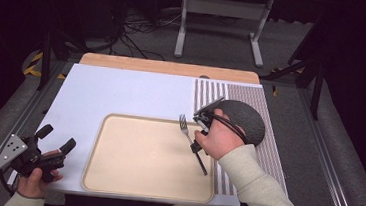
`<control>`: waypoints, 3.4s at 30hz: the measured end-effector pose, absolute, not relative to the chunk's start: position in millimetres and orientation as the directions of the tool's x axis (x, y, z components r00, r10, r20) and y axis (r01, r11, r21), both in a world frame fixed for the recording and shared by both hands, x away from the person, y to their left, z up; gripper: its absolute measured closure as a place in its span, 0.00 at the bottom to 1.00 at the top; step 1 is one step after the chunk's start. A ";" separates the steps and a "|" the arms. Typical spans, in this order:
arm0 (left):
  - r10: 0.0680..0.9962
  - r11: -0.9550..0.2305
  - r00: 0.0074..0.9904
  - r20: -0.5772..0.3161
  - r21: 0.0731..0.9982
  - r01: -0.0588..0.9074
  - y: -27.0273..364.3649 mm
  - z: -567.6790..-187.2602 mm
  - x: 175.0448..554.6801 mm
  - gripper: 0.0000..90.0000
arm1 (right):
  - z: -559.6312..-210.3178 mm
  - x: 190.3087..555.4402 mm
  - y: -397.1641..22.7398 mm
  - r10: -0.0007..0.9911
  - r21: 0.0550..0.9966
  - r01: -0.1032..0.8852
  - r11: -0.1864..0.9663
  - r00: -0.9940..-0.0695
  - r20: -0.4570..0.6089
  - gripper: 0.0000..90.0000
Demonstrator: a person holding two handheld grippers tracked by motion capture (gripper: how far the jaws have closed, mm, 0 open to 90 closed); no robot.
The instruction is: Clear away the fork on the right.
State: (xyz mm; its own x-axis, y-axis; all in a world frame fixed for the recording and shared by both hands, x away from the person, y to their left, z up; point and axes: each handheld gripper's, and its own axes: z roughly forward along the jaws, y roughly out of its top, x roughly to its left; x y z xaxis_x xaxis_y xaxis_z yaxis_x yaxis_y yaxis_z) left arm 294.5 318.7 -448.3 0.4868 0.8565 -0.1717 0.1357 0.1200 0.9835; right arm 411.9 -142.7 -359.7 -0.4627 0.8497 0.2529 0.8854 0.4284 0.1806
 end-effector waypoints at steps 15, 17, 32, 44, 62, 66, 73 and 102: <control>0.857 0.121 0.486 -0.173 0.983 0.138 318.7 -448.6 294.7 0.02 | -379.6 413.5 -137.7 0.873 0.126 0.904 0.408 -0.427 0.236 0.93; 0.857 0.120 0.486 -0.173 0.983 0.138 318.7 -448.6 294.7 0.02 | -381.8 413.5 -137.2 0.873 0.120 0.905 0.409 -0.426 0.236 0.93; 0.856 0.123 0.485 -0.176 0.983 0.139 318.7 -448.7 294.7 0.02 | -396.2 414.5 -135.5 0.886 0.061 0.916 0.398 -0.400 0.236 0.93; 0.856 0.125 0.487 -0.176 0.983 0.136 318.9 -448.5 294.7 0.02 | -404.8 415.3 -135.1 0.891 0.028 0.918 0.395 -0.390 0.231 0.93; 0.855 0.122 0.490 -0.173 0.983 0.135 318.7 -448.3 294.6 0.02 | -411.8 414.9 -135.0 0.895 0.000 0.921 0.389 -0.378 0.239 0.89; 0.855 0.120 0.490 -0.172 0.983 0.136 318.6 -448.3 294.6 0.02 | -409.3 415.4 -136.3 0.891 0.025 0.919 0.394 -0.389 0.236 0.83; 0.855 0.121 0.490 -0.173 0.983 0.136 318.6 -448.3 294.6 0.02 | -401.4 414.7 -137.3 0.864 0.113 0.897 0.427 -0.442 0.242 0.63; 0.855 0.122 0.490 -0.173 0.983 0.135 318.6 -448.4 294.7 0.02 | -388.1 419.1 -133.6 0.307 0.665 0.243 0.706 -0.951 0.022 0.88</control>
